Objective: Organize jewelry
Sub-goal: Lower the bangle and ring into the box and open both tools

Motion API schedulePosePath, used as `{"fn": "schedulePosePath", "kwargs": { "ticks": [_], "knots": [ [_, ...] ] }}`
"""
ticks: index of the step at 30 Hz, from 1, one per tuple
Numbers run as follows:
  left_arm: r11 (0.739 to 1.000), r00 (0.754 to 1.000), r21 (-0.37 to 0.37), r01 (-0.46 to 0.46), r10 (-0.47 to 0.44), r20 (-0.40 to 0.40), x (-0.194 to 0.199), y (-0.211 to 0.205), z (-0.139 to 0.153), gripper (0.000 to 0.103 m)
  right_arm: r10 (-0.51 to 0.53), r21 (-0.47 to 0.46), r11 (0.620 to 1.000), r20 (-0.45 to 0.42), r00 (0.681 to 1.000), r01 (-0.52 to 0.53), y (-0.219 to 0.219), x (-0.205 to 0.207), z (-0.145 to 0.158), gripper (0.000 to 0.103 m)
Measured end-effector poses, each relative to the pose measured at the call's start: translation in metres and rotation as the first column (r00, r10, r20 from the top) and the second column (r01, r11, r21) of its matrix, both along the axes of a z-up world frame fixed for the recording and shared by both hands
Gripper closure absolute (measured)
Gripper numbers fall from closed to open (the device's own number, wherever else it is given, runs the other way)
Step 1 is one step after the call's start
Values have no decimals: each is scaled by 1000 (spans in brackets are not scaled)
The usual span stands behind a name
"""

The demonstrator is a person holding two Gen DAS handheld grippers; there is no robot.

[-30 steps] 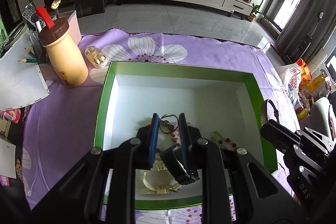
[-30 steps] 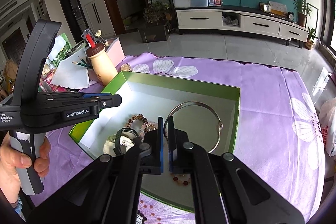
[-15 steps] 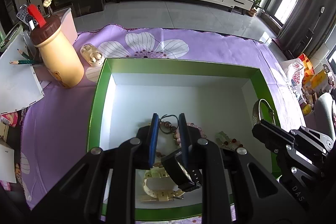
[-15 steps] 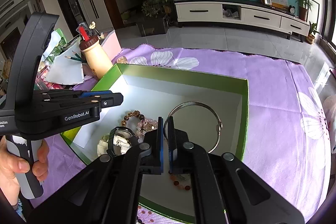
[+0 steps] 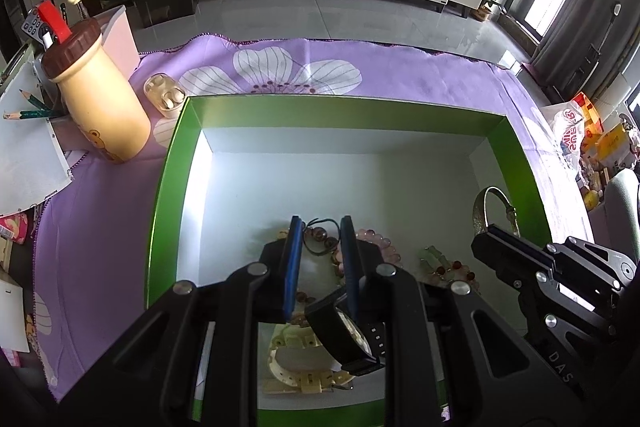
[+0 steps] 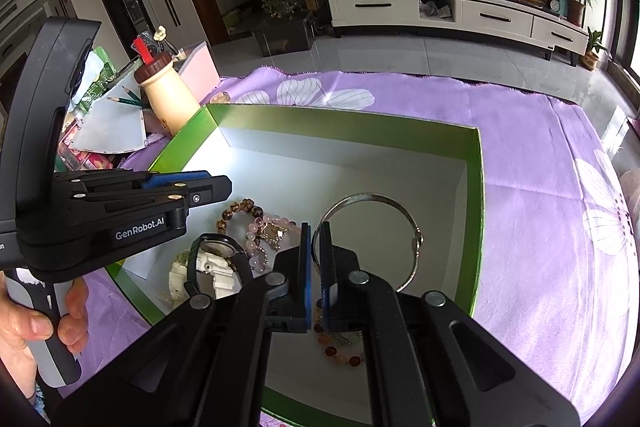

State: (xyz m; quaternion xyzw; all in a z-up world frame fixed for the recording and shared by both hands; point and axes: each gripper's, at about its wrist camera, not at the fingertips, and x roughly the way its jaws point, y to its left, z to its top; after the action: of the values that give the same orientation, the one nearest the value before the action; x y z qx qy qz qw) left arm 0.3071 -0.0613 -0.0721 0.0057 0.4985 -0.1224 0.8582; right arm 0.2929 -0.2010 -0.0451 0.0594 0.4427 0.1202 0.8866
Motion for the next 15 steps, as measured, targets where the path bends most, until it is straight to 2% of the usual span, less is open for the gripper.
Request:
{"fn": "schedulePosePath", "kwargs": {
  "ticks": [15],
  "knots": [
    [1000,1000,20,6,-6,-13,4,-2,-8,84,-10,-4,1000,-31,999,10,0,6,-9,100]
  ]
}}
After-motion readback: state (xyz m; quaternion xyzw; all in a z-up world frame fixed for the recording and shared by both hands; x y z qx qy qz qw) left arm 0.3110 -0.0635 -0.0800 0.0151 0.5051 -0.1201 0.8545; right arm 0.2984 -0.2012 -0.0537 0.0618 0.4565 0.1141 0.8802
